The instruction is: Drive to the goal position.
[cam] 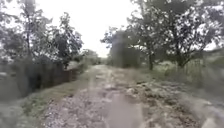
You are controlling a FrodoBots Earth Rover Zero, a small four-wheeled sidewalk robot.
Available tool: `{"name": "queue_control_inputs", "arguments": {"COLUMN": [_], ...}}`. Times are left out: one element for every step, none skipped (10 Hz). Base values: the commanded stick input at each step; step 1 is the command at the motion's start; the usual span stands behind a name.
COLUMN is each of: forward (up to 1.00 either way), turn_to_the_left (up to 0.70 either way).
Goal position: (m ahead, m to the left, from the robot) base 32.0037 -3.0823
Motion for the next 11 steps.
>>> {"name": "queue_control_inputs", "arguments": {"forward": [1.0,1.0,1.0,1.0,1.0,1.0,1.0,1.0,1.0,1.0,1.0], "turn_to_the_left": [0.0,0.0,0.0,0.0,0.0,0.0,0.0,0.0,0.0,0.0,0.0]}}
